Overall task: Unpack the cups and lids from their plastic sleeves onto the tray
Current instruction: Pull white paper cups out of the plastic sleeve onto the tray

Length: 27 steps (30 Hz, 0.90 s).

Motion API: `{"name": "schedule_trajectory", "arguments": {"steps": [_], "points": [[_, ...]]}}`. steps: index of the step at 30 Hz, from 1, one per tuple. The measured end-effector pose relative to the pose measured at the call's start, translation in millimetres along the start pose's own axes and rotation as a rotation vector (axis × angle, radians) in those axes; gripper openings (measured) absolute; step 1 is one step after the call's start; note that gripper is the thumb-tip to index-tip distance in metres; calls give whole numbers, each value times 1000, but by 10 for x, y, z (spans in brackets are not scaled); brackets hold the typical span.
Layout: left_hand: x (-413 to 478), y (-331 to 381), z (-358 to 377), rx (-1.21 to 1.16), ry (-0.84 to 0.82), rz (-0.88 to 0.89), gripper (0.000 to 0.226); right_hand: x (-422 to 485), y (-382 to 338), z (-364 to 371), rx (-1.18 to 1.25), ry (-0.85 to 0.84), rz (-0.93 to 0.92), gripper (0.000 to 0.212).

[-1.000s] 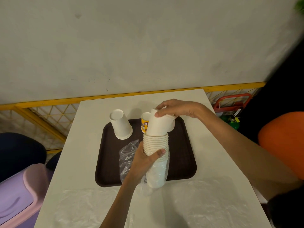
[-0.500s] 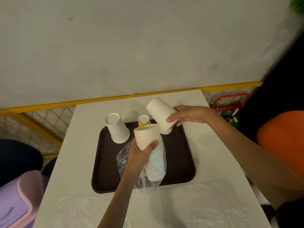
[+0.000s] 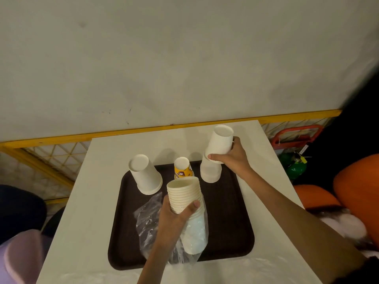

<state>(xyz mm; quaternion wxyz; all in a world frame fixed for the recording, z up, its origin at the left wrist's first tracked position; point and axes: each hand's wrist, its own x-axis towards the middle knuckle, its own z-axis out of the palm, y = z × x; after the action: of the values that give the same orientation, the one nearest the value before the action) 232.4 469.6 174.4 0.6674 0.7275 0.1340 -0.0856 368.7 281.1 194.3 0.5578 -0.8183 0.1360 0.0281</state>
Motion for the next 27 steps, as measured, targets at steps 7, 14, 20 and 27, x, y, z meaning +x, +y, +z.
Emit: {"name": "schedule_trajectory", "arguments": {"steps": [7,14,20,27], "points": [[113,-101,-31,16,3,-22,101,150,141,207,-99,7,-71,89],[118,-116,1,5,-5,-54,83,133,371,257,-103,-38,-49,96],[94,-39,50,-16,-33,-45,81,-8,10,104,5,212,-303,71],[-19,128,143,-27,-90,-24,81,-323,-616,9,-362,-653,-145,48]]}}
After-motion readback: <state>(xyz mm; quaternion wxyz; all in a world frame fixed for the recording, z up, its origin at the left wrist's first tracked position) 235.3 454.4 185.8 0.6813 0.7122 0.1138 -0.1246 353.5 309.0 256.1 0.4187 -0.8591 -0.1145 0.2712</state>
